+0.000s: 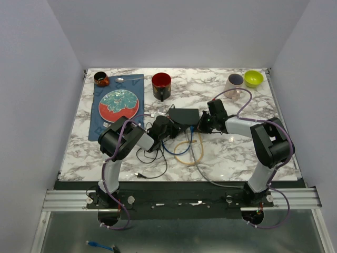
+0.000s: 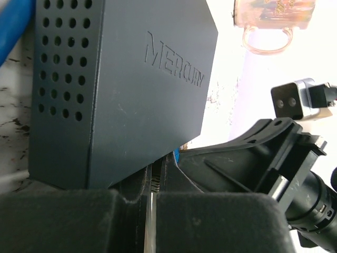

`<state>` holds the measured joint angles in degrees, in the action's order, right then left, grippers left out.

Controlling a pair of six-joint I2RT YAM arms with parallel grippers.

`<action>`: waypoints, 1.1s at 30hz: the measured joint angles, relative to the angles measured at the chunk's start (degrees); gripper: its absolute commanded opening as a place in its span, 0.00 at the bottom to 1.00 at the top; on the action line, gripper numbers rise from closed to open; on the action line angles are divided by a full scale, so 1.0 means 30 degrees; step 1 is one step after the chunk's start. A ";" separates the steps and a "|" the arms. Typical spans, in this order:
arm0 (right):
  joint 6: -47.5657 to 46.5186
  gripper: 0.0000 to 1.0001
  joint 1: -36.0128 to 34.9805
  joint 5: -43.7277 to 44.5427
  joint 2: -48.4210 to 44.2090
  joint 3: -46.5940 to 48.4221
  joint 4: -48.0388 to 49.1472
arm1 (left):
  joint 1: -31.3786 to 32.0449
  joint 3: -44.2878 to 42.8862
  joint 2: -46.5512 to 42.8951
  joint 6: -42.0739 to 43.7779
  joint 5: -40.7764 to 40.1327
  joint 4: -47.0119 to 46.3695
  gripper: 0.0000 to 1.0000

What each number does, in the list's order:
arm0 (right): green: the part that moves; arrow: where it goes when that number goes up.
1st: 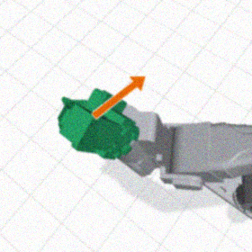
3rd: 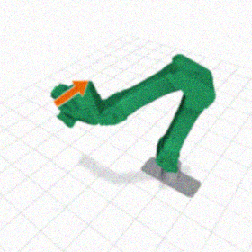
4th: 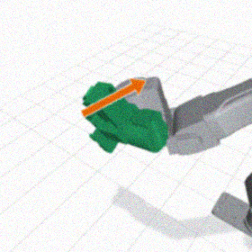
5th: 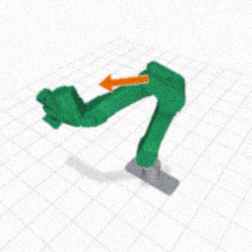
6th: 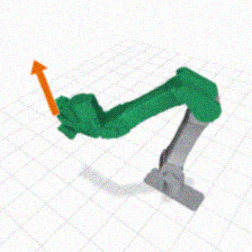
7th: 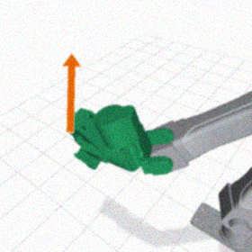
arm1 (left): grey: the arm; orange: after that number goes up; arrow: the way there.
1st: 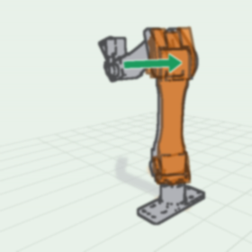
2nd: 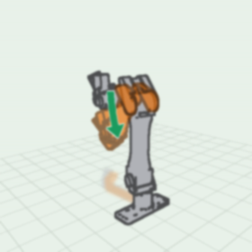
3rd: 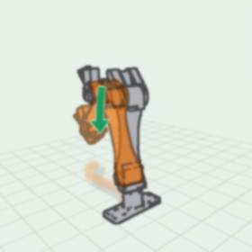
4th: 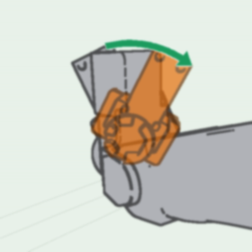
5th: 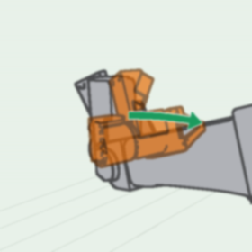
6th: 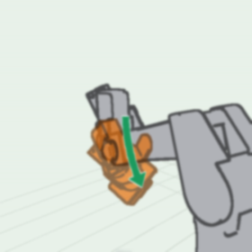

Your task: Pull the plug from the switch port

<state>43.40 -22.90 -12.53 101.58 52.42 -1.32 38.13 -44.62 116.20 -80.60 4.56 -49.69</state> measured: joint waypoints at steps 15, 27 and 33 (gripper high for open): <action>0.0015 0.01 -0.0015 -0.0073 0.0605 0.0984 -0.1056 | 0.0051 -0.0022 -0.0219 0.0969 0.0197 0.0401 0.00; 0.0029 0.01 -0.0080 0.0000 0.0641 0.1151 -0.1166 | 0.0823 0.0780 -0.1311 0.1756 0.1049 0.1821 0.00; 0.0022 0.03 -0.0087 0.0109 0.0641 0.1151 -0.1166 | 0.0991 0.1231 -0.2127 0.2164 0.1209 0.2703 0.00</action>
<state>43.46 -23.16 -12.21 103.50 55.88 -4.82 41.10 -40.93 109.82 -74.11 8.19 -41.58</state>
